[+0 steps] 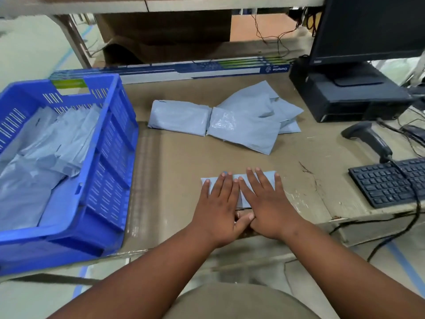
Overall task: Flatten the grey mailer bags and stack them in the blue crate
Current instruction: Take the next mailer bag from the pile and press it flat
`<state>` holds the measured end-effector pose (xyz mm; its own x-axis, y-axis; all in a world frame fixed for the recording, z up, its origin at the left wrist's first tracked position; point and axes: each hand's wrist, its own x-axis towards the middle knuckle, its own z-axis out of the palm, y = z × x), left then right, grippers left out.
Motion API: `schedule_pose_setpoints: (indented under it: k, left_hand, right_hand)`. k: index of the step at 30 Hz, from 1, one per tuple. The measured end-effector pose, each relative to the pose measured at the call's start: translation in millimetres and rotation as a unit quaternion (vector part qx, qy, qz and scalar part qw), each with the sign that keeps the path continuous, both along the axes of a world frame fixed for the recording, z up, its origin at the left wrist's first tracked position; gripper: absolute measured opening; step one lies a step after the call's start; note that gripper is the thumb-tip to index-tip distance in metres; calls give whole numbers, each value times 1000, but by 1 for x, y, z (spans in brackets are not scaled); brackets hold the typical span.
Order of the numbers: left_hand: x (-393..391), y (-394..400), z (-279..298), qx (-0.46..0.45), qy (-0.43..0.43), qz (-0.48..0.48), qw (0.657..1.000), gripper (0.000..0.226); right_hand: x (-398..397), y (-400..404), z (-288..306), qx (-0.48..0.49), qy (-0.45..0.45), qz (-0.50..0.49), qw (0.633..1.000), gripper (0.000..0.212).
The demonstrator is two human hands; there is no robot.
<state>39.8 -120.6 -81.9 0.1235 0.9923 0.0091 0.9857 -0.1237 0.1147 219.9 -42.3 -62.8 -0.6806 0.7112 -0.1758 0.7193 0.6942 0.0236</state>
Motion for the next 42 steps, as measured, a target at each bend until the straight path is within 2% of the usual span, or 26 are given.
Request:
schedule_pose_setpoints:
  k: [4,11,16,21,24,27,29,31,33,37,42]
  left_hand:
    - [8,7,-8,-7,2,0,1000,98]
    - [6,13,-4,-37,1,-8,999,109]
    - [4,24,5,-97,-5,-12,995,111]
    - [3,23,7,-97,9,-4,995,110]
    - [-1,24,8,-107,-10,-8,994,108]
    - [-13,30,15,-96,-19,-15,995,94]
    - [-14,35,19,-21,-59,-17,998,74]
    - [-10,39,20,69,-135,-4,988,53]
    - [-6,39,13,79,-171,9,982,54]
    - [-12,26,-13,62,-56,6,996,66]
    - [-24,21,-17,34,-20,9,999,72]
  right_hand:
    - [8,6,-12,-1,-14,8,1000,96]
    - [8,19,-23,-52,-4,11,999,116]
    - [6,24,-15,-115,-10,-7,993,113]
    - [4,20,-8,-130,2,-26,991,110]
    - [0,17,-6,-131,-2,-46,990,102]
    - [-5,11,-5,-85,12,-70,994,89]
    - [-13,9,2,-43,86,-88,991,73]
    - [-22,12,6,-7,166,-96,981,57]
    - [-28,15,1,-1,165,-68,984,56]
    - [-18,20,-20,38,84,-8,996,70]
    - [-3,25,-18,32,50,-22,998,85]
